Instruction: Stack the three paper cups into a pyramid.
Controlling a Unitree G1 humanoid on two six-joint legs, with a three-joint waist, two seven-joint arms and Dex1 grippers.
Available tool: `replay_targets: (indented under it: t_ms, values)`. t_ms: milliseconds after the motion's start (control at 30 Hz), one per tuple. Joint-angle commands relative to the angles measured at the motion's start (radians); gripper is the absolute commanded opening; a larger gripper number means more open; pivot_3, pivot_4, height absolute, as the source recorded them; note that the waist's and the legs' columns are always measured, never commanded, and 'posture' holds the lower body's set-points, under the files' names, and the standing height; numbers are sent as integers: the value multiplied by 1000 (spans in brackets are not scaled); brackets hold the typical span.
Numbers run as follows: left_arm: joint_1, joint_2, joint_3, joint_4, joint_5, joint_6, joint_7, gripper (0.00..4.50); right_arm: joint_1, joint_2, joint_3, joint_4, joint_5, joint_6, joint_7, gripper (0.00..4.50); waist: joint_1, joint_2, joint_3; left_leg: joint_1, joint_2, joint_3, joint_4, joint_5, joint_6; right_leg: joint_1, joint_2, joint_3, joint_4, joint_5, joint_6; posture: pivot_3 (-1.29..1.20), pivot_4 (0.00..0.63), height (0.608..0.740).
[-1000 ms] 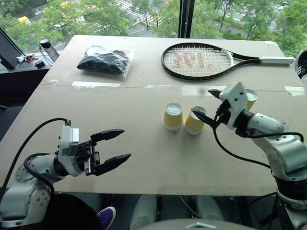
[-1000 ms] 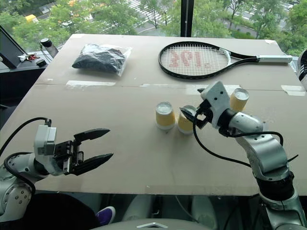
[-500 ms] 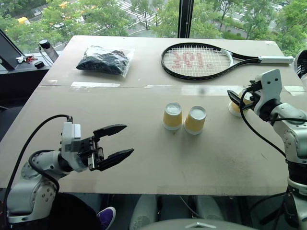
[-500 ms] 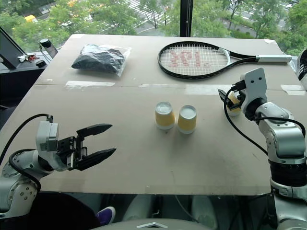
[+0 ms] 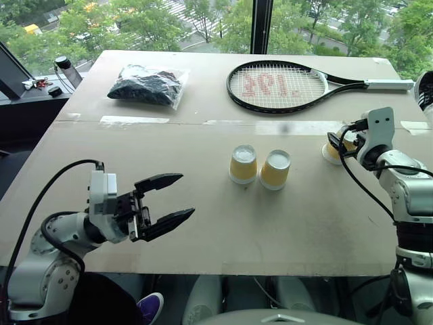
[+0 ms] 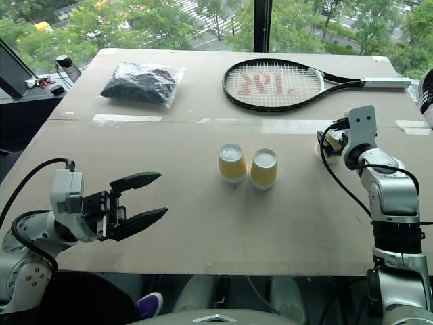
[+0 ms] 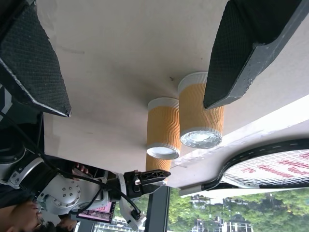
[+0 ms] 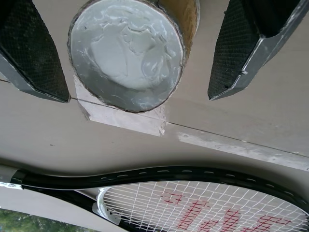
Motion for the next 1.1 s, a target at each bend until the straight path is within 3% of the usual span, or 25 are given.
replay_targets:
  t_ms: [33, 67, 233, 267, 367, 533, 633, 733, 1100]
  values:
    - [-12, 10, 2, -44, -26, 8, 22, 4500, -21, 5, -42, 0, 10, -14, -12, 4487, 0, 0, 0, 0, 0, 0, 0, 0, 0, 0, 0, 0, 0, 0, 0, 0, 150, 740]
    - [-18, 10, -1, -45, -27, 12, 27, 4500, -20, 10, -47, 4, 14, -12, -12, 4487, 0, 0, 0, 0, 0, 0, 0, 0, 0, 0, 0, 0, 0, 0, 0, 0, 150, 740]
    - [-30, 12, -5, -45, -27, 19, 34, 4500, -5, 19, -59, 7, 25, -5, -8, 2361, 0, 0, 0, 0, 0, 0, 0, 0, 0, 0, 0, 0, 0, 0, 0, 0, 150, 740]
    - [-31, 12, -6, -45, -27, 20, 35, 4500, -2, 19, -60, 5, 26, -7, -5, 2193, 0, 0, 0, 0, 0, 0, 0, 0, 0, 0, 0, 0, 0, 0, 0, 0, 150, 740]
    - [-33, 13, -6, -47, -29, 24, 37, 4500, -3, 15, -67, -36, 50, -22, 22, 2185, 0, 0, 0, 0, 0, 0, 0, 0, 0, 0, 0, 0, 0, 0, 0, 0, 150, 740]
    - [-21, -3, -5, -33, 6, -12, 35, 4500, -62, 1, -45, -244, 238, 69, 165, 2185, -4, 2, 1, 0, 1, 0, 0, 0, 0, -1, 0, 0, 0, 0, 0, 0, 150, 740]
    - [-25, -33, -3, -10, 53, -74, 48, 4500, -111, -11, -10, -336, 323, 144, 211, 2185, 0, 2, 1, 0, 1, 0, 0, -2, 4, 0, 0, 0, 0, 0, 0, 0, 150, 740]
    - [14, -39, 24, 26, 1, -64, -8, 4500, -205, -33, 83, -408, 391, 247, 259, 2185, -4, 2, 1, 0, 1, 0, 0, -2, 4, -1, 0, 0, 0, 0, 0, 0, 150, 740]
    - [141, -65, 146, 113, -52, -144, -165, 4500, -270, -103, 236, -454, 386, 274, 327, 2185, -1, 1, 0, -1, 0, -2, 0, -2, 4, -1, -2, 0, -1, 0, 0, 0, 150, 740]
